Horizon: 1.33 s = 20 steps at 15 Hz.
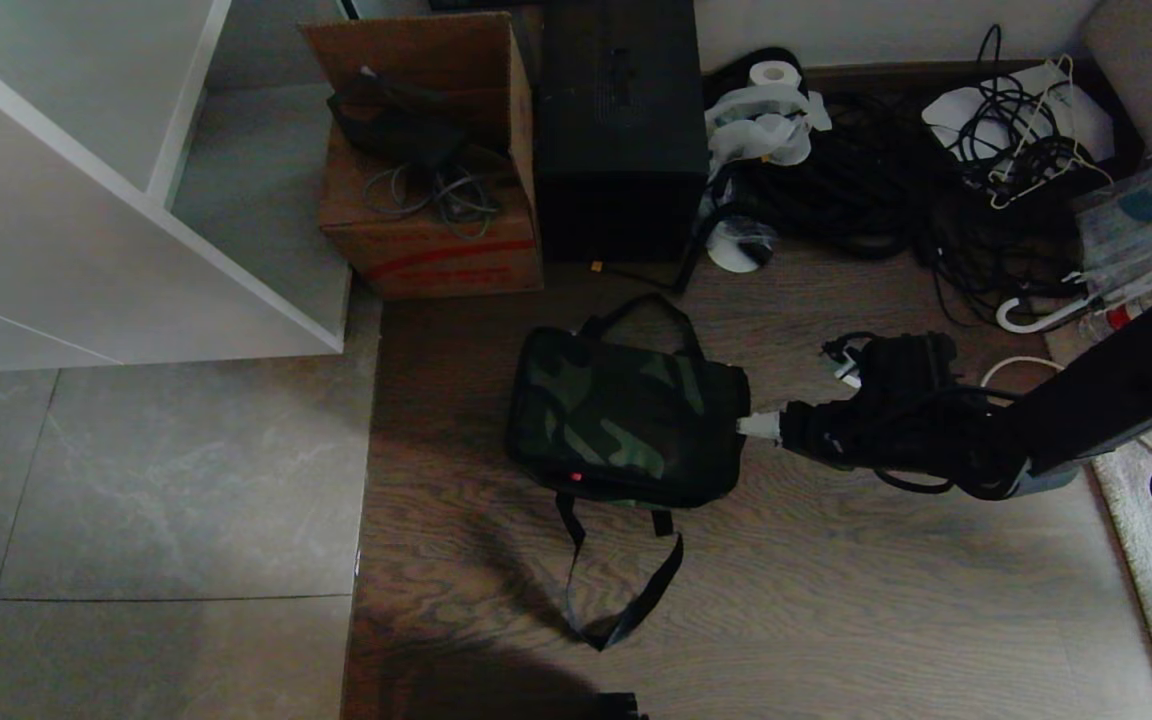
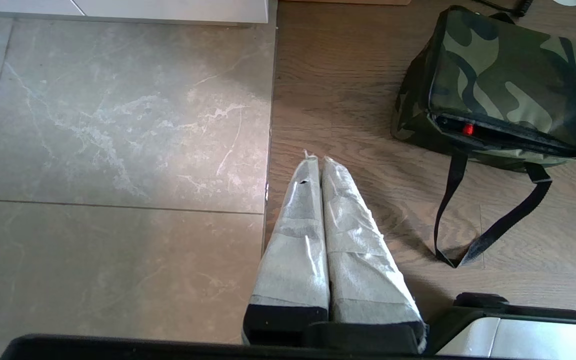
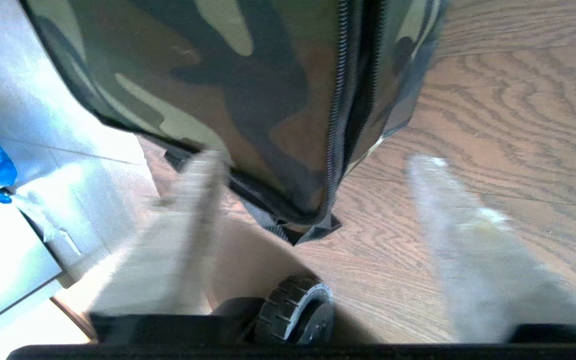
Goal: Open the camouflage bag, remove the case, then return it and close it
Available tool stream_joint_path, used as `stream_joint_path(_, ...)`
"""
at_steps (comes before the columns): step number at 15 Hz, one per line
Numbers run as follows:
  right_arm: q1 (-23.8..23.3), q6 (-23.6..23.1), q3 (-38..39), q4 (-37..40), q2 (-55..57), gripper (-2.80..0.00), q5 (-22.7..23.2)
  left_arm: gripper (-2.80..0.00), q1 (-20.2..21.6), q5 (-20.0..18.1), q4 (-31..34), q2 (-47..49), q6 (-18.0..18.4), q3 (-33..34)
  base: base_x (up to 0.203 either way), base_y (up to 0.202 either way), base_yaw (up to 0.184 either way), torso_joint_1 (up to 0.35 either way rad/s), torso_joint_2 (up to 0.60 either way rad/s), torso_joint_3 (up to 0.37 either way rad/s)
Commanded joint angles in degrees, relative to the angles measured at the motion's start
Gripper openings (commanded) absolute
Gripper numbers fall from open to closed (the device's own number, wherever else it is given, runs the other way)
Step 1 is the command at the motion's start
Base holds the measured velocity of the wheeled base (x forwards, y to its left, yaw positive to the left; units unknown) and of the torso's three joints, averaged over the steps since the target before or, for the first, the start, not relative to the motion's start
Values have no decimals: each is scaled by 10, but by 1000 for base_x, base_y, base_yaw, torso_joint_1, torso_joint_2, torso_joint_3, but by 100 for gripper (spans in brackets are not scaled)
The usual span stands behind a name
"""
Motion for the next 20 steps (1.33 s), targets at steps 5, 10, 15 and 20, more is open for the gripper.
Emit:
stream_joint_path(5, 12, 8, -8, 3, 6, -280, 0, -280, 0, 0, 0, 0, 0, 5, 0, 0, 0, 0, 0, 0)
stream_joint_path(10, 53, 100, -33, 1, 5, -280, -29, -280, 0, 0, 0, 0, 1, 5, 0, 0, 0, 0, 0, 0)
stream_joint_path(15, 97, 106, -9, 28, -76, -280, -69, -280, 0, 0, 0, 0, 1, 5, 0, 0, 0, 0, 0, 0)
stream_joint_path(20, 113, 70, 209, 62, -304, -280, 34, -280, 0, 0, 0, 0, 0, 5, 0, 0, 0, 0, 0, 0)
